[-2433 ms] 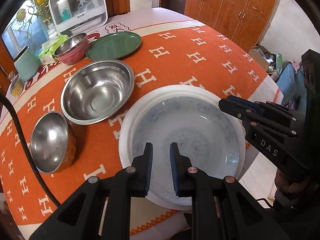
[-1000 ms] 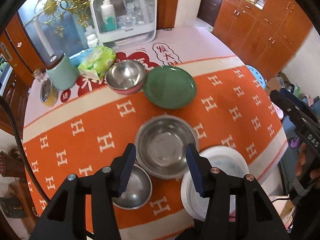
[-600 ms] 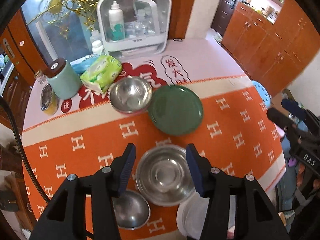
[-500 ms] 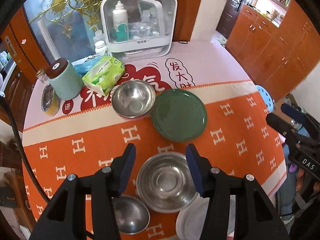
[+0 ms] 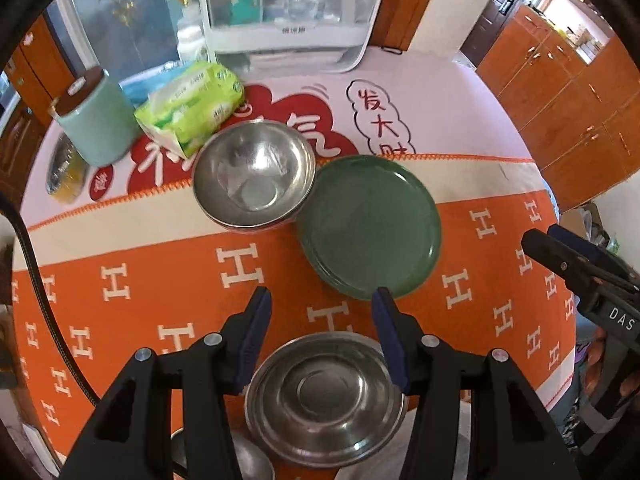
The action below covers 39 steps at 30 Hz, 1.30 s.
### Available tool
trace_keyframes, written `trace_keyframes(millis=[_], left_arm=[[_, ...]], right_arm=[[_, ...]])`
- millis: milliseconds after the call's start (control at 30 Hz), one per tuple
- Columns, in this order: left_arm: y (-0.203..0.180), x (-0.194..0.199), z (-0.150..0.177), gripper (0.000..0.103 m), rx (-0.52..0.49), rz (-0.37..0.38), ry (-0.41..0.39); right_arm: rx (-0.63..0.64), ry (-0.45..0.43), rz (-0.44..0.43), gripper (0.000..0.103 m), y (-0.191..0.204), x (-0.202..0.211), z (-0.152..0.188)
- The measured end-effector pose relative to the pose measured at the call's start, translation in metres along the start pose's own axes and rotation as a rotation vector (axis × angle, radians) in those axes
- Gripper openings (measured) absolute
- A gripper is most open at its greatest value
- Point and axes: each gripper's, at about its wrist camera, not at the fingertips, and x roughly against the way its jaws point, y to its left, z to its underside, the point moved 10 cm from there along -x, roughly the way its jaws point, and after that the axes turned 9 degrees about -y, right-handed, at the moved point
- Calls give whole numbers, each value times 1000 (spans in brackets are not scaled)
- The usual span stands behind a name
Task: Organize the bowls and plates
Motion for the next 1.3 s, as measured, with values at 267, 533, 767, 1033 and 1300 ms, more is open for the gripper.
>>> trace_keyframes(millis=[267, 533, 767, 1033, 1300], left_arm=[[6, -48, -5, 51, 94, 69, -6], [-2, -86, -2, 58, 130, 130, 3], [-5, -116, 5, 58, 150, 179, 45], [-10, -142, 16, 57, 165, 210, 72], [-13, -145, 10, 57, 191, 239, 11]], right_arm=[[-101, 58, -64, 75, -16, -47, 13], [-205, 53, -168, 75, -25, -76, 27], [-302, 16, -253, 75, -29, -95, 35], [-346, 18, -317, 67, -25, -113, 43], [-354, -17, -347, 43, -24, -120, 38]])
